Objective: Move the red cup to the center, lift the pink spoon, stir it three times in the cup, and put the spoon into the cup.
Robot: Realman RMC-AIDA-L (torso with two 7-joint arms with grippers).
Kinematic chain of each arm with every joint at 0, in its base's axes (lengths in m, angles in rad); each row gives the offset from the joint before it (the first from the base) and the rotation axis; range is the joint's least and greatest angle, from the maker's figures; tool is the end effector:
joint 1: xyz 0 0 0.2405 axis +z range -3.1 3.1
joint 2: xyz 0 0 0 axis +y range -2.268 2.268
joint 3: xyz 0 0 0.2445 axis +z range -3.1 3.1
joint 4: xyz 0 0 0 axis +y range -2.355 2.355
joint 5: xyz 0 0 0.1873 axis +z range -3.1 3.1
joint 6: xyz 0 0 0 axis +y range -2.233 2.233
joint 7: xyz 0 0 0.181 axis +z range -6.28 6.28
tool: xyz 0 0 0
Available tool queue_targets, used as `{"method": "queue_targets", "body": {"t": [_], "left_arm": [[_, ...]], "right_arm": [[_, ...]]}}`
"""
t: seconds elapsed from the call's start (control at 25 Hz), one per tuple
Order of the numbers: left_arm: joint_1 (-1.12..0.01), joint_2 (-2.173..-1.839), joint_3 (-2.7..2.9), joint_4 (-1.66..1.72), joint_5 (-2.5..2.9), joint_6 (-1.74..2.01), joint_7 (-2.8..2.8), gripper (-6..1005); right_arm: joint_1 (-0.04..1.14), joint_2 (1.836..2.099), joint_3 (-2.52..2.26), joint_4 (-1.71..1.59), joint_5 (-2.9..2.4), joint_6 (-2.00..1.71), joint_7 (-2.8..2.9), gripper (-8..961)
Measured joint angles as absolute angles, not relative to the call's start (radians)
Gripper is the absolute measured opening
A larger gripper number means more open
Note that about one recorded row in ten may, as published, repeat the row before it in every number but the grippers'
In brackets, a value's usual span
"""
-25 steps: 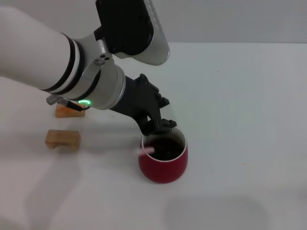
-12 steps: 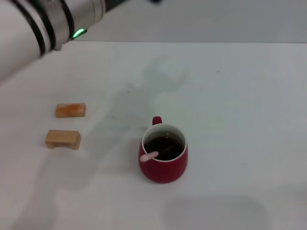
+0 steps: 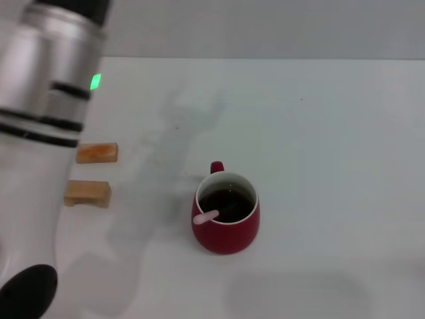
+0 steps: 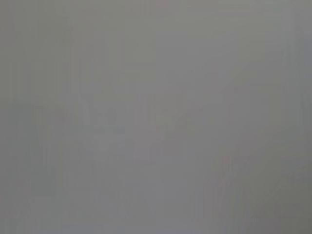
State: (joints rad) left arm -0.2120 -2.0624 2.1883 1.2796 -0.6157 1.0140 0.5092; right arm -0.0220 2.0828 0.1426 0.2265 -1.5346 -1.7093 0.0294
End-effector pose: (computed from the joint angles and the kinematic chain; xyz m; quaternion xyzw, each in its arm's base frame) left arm -0.0650 0.3226 0.0505 -0.6184 0.0228 -0.4834 0.6192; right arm 0.3541 0.1739 0.0387 -0.5711 0.2306 0.2859 0.7342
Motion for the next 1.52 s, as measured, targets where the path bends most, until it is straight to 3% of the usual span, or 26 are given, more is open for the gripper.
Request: {"method": "queue_targets", "body": {"t": [0.4,0.68,1.2,1.32,1.52], "left_arm": [[-0.233,-2.064,2.027,0.797,-0.637,1.067,0.240,808],[-0.322,-2.069,1.983,0.420,-0.637,1.174,0.066,808],[-0.318,-2.069,1.970,0.337,-0.643,1.174,0.059,808],[-0.318,-2.069,1.974,0.336,-0.643,1.176,0.058,808],[-0.316,-2.069,1.973,0.336,-0.642,1.176,0.057,808]], "right_arm": [[-0.038,2.086,0.134,0.225,-1.539,-1.794,0.025,0],[-0.051,2.087,0.129,0.227,-1.535,-1.890,0.024,10],[-0.027,2.083,0.041,0.280,-1.540,-1.906,-0.191,29],[-0.017,2.081,0.036,0.287,-1.531,-1.914,-0.147,223],[-0.024,2.086,0.052,0.305,-1.435,-1.921,-0.092,399]]}}
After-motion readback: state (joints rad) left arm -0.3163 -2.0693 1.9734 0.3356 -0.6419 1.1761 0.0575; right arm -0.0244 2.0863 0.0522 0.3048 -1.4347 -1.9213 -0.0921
